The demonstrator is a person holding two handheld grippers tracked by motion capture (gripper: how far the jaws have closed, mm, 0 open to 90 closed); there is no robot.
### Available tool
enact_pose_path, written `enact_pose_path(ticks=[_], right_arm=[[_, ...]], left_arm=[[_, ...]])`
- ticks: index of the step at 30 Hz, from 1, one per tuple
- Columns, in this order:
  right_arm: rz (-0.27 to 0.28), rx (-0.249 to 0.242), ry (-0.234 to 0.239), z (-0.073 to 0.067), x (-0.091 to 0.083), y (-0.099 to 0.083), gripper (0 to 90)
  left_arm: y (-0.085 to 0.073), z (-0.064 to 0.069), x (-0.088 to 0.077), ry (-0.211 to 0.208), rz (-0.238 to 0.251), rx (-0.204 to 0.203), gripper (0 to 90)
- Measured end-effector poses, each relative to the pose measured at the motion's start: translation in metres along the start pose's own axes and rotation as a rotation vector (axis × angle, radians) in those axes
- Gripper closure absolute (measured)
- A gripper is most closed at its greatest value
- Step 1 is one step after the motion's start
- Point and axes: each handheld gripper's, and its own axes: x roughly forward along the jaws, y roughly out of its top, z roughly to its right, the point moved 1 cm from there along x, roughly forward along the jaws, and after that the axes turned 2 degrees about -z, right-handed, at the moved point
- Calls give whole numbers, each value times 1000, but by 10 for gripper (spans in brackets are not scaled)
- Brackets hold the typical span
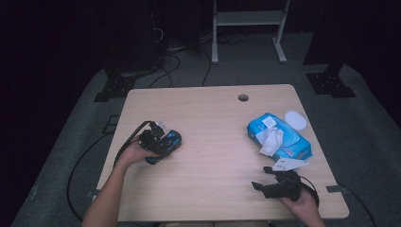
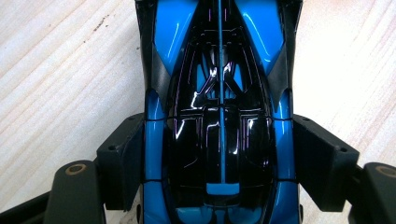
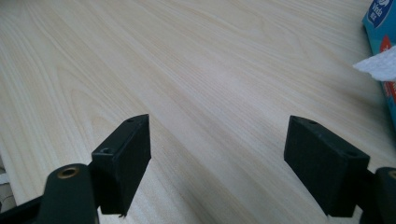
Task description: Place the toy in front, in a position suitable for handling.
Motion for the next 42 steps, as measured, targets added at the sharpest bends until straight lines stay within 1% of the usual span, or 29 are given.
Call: enact_pose_path(ticks=[3, 4, 5, 6, 8, 12, 14, 17, 21, 26, 29, 30, 34, 37, 38, 39, 40, 41, 42], right_arm=[[-1, 0, -1, 0, 0, 0, 220], [0, -1, -1, -1, 0, 0, 221], [0, -1, -1, -1, 0, 0, 221], [0, -2, -1, -1, 0, 0, 221], [-1, -1, 0, -1, 1, 0, 221], [0, -1, -2, -1, 0, 0, 220], [5, -3, -4, 0, -1, 0, 221], [1, 2, -4, 0, -1, 0, 220], [-1, -3, -2, 0, 1, 0, 221], [-4, -5, -1, -1, 0, 0, 221], [0, -6, -1, -2, 0, 0, 220], [-1, -7, 0, -2, 0, 0, 221], [-4, -7, 2, -1, 0, 0, 220], [-5, -7, 2, -1, 0, 0, 220], [-4, -9, 2, -2, 0, 0, 220], [-4, -9, 2, -2, 0, 0, 220], [-5, -12, 2, -2, 0, 1, 221], [-5, -12, 2, -2, 0, 1, 221], [-4, -11, 3, -2, 0, 1, 220]], left_arm=[[0, 0, -2, 0, 8, 8, 262], [0, 1, -7, -13, 42, -7, 278], [0, 1, -7, -13, 42, -7, 280], [1, 2, -9, -1, 42, 5, 280], [0, 2, -9, 1, 38, 9, 280], [-1, 2, -9, -5, 31, 4, 281], [0, 3, -8, 6, 26, 13, 281], [0, 2, -7, 2, 27, 8, 281], [1, 3, -7, 9, 27, 5, 280], [2, 6, -6, 34, 12, 23, 276], [2, 7, -5, 40, 10, 26, 273], [3, 7, -4, 50, -1, 38, 270], [4, 8, -2, 56, 5, 36, 266], [4, 8, -2, 60, 3, 30, 249], [4, 10, 2, 65, -16, 26, 226], [4, 10, 2, 65, -16, 26, 188], [4, 12, 2, 82, 2, 25, 204], [4, 12, 2, 82, 2, 25, 249], [3, 12, 1, 88, 14, 29, 253]])
